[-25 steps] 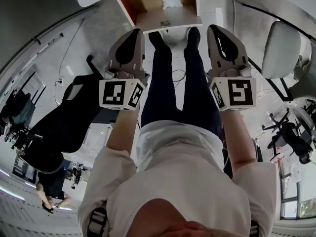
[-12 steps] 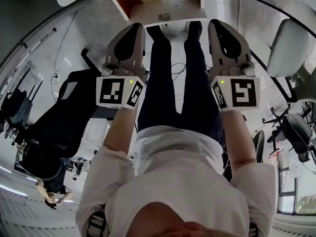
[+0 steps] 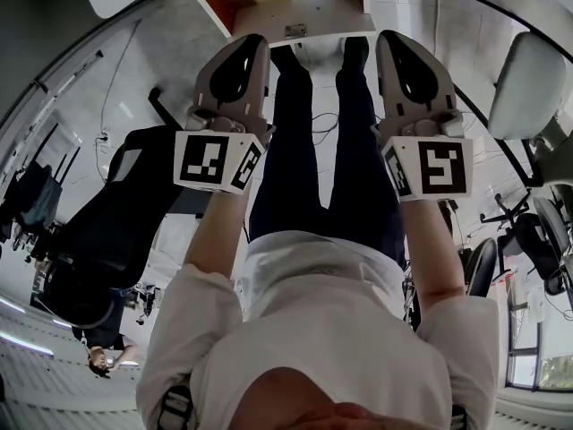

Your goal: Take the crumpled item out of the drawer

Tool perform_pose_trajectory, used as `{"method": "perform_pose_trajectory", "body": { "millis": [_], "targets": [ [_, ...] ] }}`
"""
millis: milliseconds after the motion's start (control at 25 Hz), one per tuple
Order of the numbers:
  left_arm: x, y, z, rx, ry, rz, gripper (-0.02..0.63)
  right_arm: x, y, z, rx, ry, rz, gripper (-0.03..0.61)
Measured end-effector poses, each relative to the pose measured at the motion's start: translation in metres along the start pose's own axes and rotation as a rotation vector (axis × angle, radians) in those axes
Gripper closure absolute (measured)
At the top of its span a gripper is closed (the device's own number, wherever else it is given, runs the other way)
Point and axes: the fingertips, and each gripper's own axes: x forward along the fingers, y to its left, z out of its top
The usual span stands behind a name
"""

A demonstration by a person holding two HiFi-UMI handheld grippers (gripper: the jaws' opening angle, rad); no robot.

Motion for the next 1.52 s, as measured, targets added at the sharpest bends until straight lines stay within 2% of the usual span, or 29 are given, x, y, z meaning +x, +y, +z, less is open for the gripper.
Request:
{"method": "perform_pose_trajectory", "body": {
  "millis": [80, 160, 320, 560, 840, 1200, 1360, 1520],
  "targets": [
    [0.007, -0.006, -0.002, -0.008, 0.018, -0.043, 0.423, 0.0, -0.001, 0.0, 0.002, -0.003, 0.002, 0.571],
    [0.014, -0.007, -0.006, -0.018, 0.039, -0.047, 0.396, 0.0, -0.003, -0.002, 0.005, -0.003, 0.004, 0.571],
    [0.032, -0.002, -0.012, -0.013, 0.07, -0.036, 0.396, -0.001, -0.006, -0.005, 0.013, -0.005, 0.003, 0.571],
    [0.063, 0.006, -0.015, -0.113, 0.124, -0.043, 0.396, -0.004, -0.011, -0.009, 0.031, -0.009, 0.004, 0.571],
    [0.101, 0.02, -0.04, -0.067, 0.207, -0.013, 0.399, -0.007, -0.018, -0.017, 0.056, -0.015, 0.002, 0.571],
    [0.151, 0.042, -0.082, -0.077, 0.362, 0.031, 0.416, -0.013, -0.033, -0.02, 0.084, -0.024, -0.015, 0.571],
    [0.165, 0.054, -0.1, -0.046, 0.458, 0.073, 0.416, -0.013, -0.042, -0.021, 0.099, -0.027, -0.017, 0.571],
    [0.177, 0.058, -0.112, -0.047, 0.513, 0.085, 0.416, -0.014, -0.052, -0.023, 0.108, -0.024, -0.019, 0.571]
  ]
}}
